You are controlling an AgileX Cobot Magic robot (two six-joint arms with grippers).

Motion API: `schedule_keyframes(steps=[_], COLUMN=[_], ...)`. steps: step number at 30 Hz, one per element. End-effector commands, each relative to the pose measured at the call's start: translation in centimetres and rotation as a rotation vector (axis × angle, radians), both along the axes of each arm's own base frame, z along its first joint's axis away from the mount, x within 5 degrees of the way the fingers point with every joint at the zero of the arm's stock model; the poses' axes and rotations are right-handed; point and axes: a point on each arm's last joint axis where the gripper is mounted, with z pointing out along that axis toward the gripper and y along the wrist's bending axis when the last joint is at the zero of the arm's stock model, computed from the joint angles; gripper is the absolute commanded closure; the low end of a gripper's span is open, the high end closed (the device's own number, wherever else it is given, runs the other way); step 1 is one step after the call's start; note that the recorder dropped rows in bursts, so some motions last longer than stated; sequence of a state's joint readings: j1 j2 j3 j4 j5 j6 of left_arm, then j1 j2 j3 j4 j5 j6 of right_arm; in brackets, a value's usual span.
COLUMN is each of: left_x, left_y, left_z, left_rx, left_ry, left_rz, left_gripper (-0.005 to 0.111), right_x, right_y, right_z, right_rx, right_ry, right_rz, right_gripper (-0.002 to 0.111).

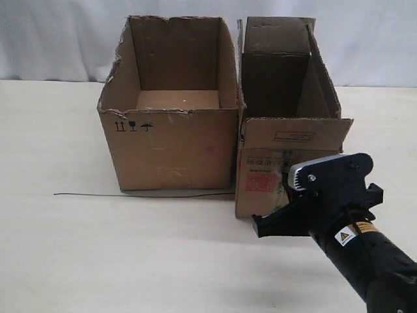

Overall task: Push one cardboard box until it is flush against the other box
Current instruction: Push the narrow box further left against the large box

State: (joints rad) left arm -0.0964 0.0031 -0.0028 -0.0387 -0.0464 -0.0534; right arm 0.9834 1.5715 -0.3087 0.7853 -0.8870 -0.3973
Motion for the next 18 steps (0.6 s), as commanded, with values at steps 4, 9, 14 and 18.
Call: schedule_keyframes(steps=[4, 9, 14, 18], left_x=[0.0, 0.0, 0.0, 0.0], left_y=[0.0, 0.0, 0.0, 0.0], left_z=[0.0, 0.0, 0.0, 0.0], left_rx=[-0.005, -0.005, -0.005, -0.005], left_ry=[-0.009, -0.009, -0.009, -0.009], left_rz=[-0.009, -0.009, -0.009, -0.009], left_gripper=[0.107, 0.107, 0.107, 0.107], right_x=[2.1, 4.7, 5.9, 5.9], right_y=[0.0, 0.9, 1.7, 1.8], right_z=[0.7, 1.2, 0.9, 0.7], right_rx=[0.063, 0.054, 0.037, 0.033], right_ry=[-0.018, -0.011, -0.016, -0.004], right_rz=[-0.015, 0.011, 0.020, 0.023], right_gripper=[0.103, 0.103, 0.103, 0.103])
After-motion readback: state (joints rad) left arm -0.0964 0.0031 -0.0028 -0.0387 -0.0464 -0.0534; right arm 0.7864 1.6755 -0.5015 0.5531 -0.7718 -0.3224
